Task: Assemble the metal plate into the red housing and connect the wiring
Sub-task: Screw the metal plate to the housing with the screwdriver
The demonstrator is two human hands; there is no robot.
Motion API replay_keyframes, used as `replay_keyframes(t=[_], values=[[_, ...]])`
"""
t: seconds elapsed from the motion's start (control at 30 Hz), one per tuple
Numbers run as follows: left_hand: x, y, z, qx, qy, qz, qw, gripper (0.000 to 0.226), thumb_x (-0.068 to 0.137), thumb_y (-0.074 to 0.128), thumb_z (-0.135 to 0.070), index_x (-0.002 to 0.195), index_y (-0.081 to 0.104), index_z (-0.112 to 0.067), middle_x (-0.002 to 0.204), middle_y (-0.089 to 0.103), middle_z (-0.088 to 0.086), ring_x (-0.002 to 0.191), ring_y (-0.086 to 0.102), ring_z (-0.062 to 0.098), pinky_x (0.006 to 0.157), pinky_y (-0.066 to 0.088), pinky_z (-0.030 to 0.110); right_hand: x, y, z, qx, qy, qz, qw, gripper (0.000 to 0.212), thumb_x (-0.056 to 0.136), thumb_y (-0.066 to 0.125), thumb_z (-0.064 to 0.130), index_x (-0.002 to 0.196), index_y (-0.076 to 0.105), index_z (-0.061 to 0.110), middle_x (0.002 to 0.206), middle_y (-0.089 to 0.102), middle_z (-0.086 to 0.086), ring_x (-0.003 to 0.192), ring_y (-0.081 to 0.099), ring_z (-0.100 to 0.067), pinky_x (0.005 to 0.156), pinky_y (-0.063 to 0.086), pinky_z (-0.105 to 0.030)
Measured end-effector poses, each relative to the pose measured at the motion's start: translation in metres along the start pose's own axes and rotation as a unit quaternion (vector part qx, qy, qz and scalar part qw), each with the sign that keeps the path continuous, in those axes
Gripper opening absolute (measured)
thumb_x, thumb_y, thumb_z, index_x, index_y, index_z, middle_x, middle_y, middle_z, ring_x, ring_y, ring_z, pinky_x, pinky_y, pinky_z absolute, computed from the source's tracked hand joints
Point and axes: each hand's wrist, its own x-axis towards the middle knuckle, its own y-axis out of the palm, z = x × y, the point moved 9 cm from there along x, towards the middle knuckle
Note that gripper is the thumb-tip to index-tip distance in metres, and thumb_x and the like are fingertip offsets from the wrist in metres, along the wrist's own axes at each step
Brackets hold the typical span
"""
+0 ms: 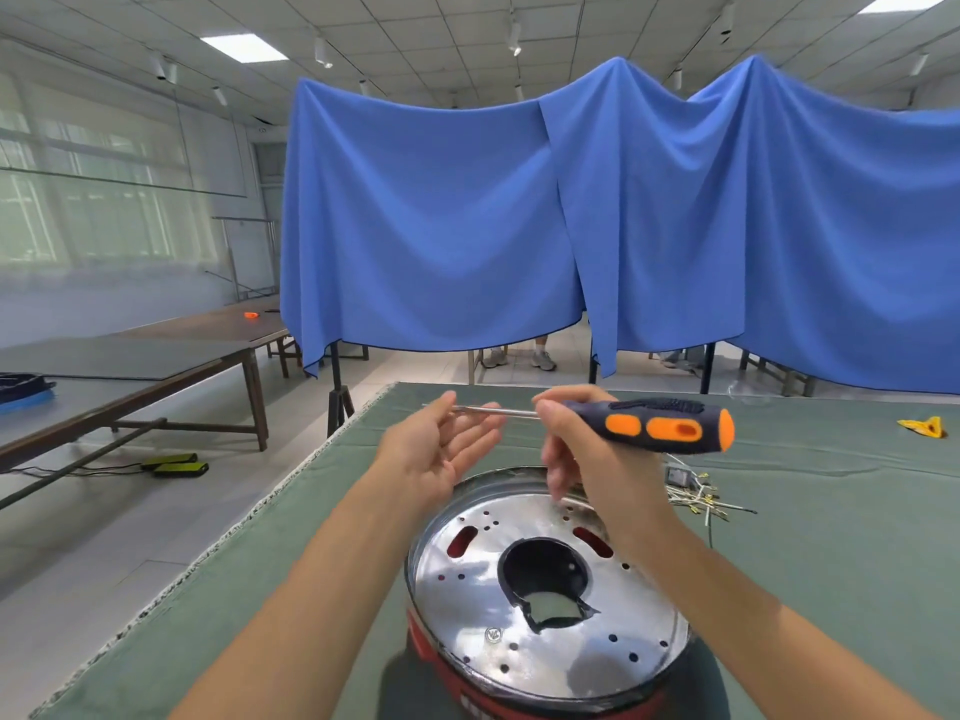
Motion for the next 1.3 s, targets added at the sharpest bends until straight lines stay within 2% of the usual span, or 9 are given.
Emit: replay_keyframes(t=[0.1, 0.17, 0.3, 0.47, 0.57, 0.73, 0.93, 1.03, 1.3], values=[[0.004, -0.021, -0.009, 0.193, 0.048, -0.026, 0.980, 0.026, 0.098, 0.047, -0.017, 0.095, 0.063, 0.003, 0.072, 0.073, 0.013, 0.052, 0.068, 0.017, 0.038, 0.049, 0.021, 0.007, -0.008, -0.002, -0.009, -0.006, -0.022, 1.000, 0.003, 0.090, 0.063, 0.011, 0.088, 0.062, 0.011, 0.058, 0.061, -0.007, 0.046, 0.058, -0.020, 0.044, 0.050, -0.028], [0.009, -0.043, -0.022, 0.322, 0.137, -0.086, 0.933, 0.018, 0.093, 0.054, -0.012, 0.087, 0.068, -0.002, 0.070, 0.073, 0.007, 0.049, 0.060, 0.015, 0.039, 0.044, 0.020, 0.011, -0.007, -0.008, -0.023, -0.006, -0.011, 1.000, 0.001, 0.090, 0.062, 0.010, 0.089, 0.061, 0.010, 0.059, 0.062, -0.004, 0.051, 0.062, -0.020, 0.047, 0.053, -0.028], [0.033, -0.060, -0.018, 0.481, 0.179, -0.072, 0.855, 0.017, 0.086, 0.062, -0.013, 0.075, 0.074, -0.018, 0.081, 0.071, -0.005, 0.074, 0.059, 0.010, 0.068, 0.051, 0.029, 0.024, -0.003, -0.028, -0.034, 0.004, 0.011, 0.999, 0.003, 0.090, 0.063, 0.008, 0.092, 0.061, 0.011, 0.063, 0.063, -0.002, 0.058, 0.065, -0.019, 0.052, 0.057, -0.029], [0.074, -0.068, 0.018, 0.523, 0.092, 0.030, 0.847, 0.019, 0.087, 0.062, -0.018, 0.075, 0.076, -0.020, 0.074, 0.072, -0.015, 0.068, 0.064, 0.000, 0.059, 0.045, 0.012, 0.052, 0.001, -0.050, -0.067, 0.005, 0.032, 0.997, 0.003, 0.090, 0.063, 0.011, 0.087, 0.061, 0.012, 0.063, 0.064, -0.004, 0.056, 0.064, -0.018, 0.051, 0.055, -0.029], [0.079, -0.070, 0.032, 0.516, 0.079, 0.064, 0.851, 0.031, 0.082, 0.059, -0.023, 0.061, 0.060, 0.000, 0.062, 0.050, 0.006, 0.054, 0.043, 0.017, 0.059, 0.035, 0.025, 0.061, 0.003, -0.059, -0.070, 0.000, 0.023, 0.997, 0.006, 0.090, 0.062, 0.012, 0.087, 0.062, 0.006, 0.061, 0.064, -0.006, 0.052, 0.063, -0.018, 0.049, 0.054, -0.027], [0.066, -0.067, 0.034, 0.478, 0.069, 0.072, 0.873, 0.037, 0.075, 0.056, -0.027, 0.063, 0.043, 0.006, 0.062, 0.034, 0.009, 0.058, 0.032, 0.018, 0.060, 0.026, 0.031, 0.056, 0.008, -0.070, -0.077, 0.003, 0.017, 0.997, 0.009, 0.090, 0.060, 0.009, 0.087, 0.062, 0.000, 0.063, 0.063, -0.014, 0.052, 0.060, -0.020, 0.049, 0.051, -0.027], [0.059, -0.080, 0.033, 0.430, 0.075, 0.048, 0.899, 0.030, 0.092, 0.051, -0.010, 0.074, 0.068, 0.006, 0.061, 0.057, 0.011, 0.054, 0.047, 0.016, 0.050, 0.037, 0.020, 0.042, 0.013, -0.065, -0.129, -0.010, 0.041, 0.991, 0.007, 0.089, 0.059, 0.005, 0.084, 0.063, 0.005, 0.066, 0.064, -0.013, 0.054, 0.060, -0.013, 0.049, 0.052, -0.025], [0.056, -0.073, 0.033, 0.416, 0.090, 0.053, 0.903, 0.028, 0.093, 0.052, -0.007, 0.083, 0.078, -0.009, 0.082, 0.074, 0.017, 0.066, 0.059, 0.019, 0.054, 0.045, 0.017, 0.036, 0.011, -0.063, -0.160, -0.024, 0.058, 0.985, 0.009, 0.090, 0.059, 0.005, 0.083, 0.063, 0.009, 0.064, 0.063, -0.005, 0.056, 0.060, -0.019, 0.055, 0.054, -0.035], [0.059, -0.073, 0.033, 0.417, 0.093, 0.066, 0.902, 0.028, 0.091, 0.049, -0.005, 0.086, 0.059, 0.020, 0.078, 0.051, 0.016, 0.072, 0.042, 0.023, 0.070, 0.031, 0.031, 0.033, 0.015, -0.064, -0.179, -0.037, 0.073, 0.981, 0.008, 0.090, 0.060, 0.007, 0.085, 0.062, 0.012, 0.068, 0.064, -0.004, 0.059, 0.061, -0.023, 0.054, 0.054, -0.033]])
